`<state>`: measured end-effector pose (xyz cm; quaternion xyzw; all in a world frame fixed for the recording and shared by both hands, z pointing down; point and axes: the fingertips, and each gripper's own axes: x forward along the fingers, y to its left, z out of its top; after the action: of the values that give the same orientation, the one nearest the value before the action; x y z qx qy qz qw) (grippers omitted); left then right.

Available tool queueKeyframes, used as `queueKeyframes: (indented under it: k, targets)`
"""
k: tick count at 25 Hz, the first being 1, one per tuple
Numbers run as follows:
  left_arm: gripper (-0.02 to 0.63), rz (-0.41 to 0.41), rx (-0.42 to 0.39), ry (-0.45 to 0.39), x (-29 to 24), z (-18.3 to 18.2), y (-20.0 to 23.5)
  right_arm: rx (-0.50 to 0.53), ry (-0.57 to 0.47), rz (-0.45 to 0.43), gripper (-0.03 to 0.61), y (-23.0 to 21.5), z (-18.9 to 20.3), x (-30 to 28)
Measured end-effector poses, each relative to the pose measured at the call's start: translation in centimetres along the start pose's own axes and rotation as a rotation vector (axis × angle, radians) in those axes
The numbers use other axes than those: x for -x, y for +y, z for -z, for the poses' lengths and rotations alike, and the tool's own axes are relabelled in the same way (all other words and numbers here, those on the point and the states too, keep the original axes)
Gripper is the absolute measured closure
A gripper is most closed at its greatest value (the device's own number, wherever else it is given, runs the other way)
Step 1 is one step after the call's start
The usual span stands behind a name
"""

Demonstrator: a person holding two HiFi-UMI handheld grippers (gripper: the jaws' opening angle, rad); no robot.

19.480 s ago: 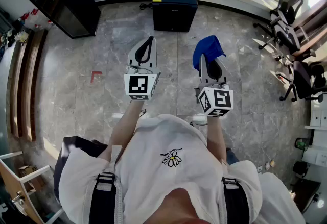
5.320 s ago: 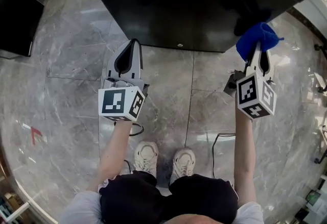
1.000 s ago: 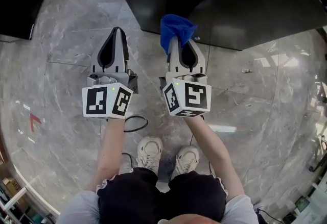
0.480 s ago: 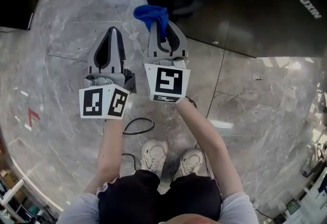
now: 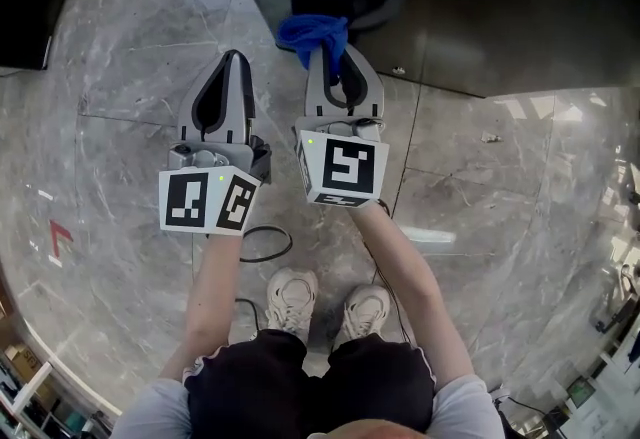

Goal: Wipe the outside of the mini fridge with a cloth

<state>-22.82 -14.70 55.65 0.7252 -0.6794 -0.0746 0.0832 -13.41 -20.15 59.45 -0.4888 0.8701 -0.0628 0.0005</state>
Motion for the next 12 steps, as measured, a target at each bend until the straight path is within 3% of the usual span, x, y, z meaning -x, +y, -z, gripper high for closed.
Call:
queueKeyframes:
  k: [7,12]
  targets:
    - [0.609,0.041,0.021,-0.023,0.0,-0.6,-3.0,-0.021,0.0,0.118,0.517,-5.9,-0.7,3.3]
    - [0.609,0.08,-0.015,-0.009,0.3,-0.4,-5.5,-0.033,0.001,0.235,0.518,-10.8,-1.2,6.0]
